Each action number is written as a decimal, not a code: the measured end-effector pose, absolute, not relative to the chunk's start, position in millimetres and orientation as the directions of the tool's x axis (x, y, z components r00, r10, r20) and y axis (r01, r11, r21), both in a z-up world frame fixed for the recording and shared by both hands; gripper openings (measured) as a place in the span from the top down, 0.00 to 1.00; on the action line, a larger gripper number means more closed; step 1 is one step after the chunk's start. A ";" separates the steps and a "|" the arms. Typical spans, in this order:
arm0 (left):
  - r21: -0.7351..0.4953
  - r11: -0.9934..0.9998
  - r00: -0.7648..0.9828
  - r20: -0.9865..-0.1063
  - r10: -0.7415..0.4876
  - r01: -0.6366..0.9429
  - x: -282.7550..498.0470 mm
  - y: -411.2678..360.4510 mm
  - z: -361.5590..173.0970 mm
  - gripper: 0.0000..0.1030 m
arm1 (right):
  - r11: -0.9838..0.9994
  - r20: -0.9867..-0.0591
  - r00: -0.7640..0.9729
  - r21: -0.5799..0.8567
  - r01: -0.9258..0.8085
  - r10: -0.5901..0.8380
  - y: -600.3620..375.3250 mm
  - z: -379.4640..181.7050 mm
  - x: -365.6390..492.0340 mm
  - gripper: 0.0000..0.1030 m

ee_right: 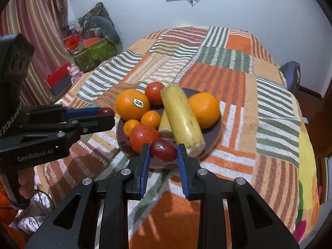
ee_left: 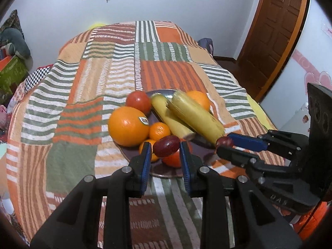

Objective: Organize fruits

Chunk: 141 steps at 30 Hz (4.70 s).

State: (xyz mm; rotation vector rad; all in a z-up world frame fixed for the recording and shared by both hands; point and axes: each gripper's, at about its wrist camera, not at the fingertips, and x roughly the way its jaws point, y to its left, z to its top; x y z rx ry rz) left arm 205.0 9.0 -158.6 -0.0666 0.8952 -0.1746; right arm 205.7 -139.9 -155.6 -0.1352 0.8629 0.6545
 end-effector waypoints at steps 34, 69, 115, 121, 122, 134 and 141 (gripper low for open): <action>-0.105 0.990 0.713 -0.686 -0.144 0.099 198.7 29.5 -128.3 0.69 | 0.821 -0.668 0.568 0.118 -0.558 0.482 -135.9 -108.7 208.1 0.69; -0.029 0.999 0.979 -0.200 -0.042 0.037 40.2 10.4 27.7 0.12 | 0.901 -0.215 0.876 0.058 -0.430 0.432 -173.3 24.2 86.8 0.15; -0.030 0.999 0.978 -0.208 -0.019 0.013 37.2 10.6 21.7 0.00 | 0.918 -0.214 0.893 0.052 -0.394 0.395 -175.7 25.5 77.4 0.00; -0.031 0.999 0.977 -0.211 -0.023 0.016 37.3 9.9 21.3 0.00 | 0.918 -0.212 0.894 0.049 -0.394 0.395 -175.1 27.0 76.2 0.00; -0.031 0.999 0.977 -0.211 -0.025 0.019 37.2 10.0 21.0 0.00 | 0.918 -0.212 0.894 0.049 -0.394 0.395 -175.1 27.2 76.1 0.00; -0.020 0.999 0.976 -0.214 -0.050 0.047 35.9 8.5 20.4 0.00 | 0.917 -0.214 0.892 0.042 -0.398 0.397 -173.2 29.1 76.5 0.00; -0.025 0.998 0.974 -0.221 -0.055 0.051 37.8 9.6 20.4 0.00 | 0.916 -0.214 0.892 0.043 -0.398 0.397 -173.4 28.7 76.8 0.00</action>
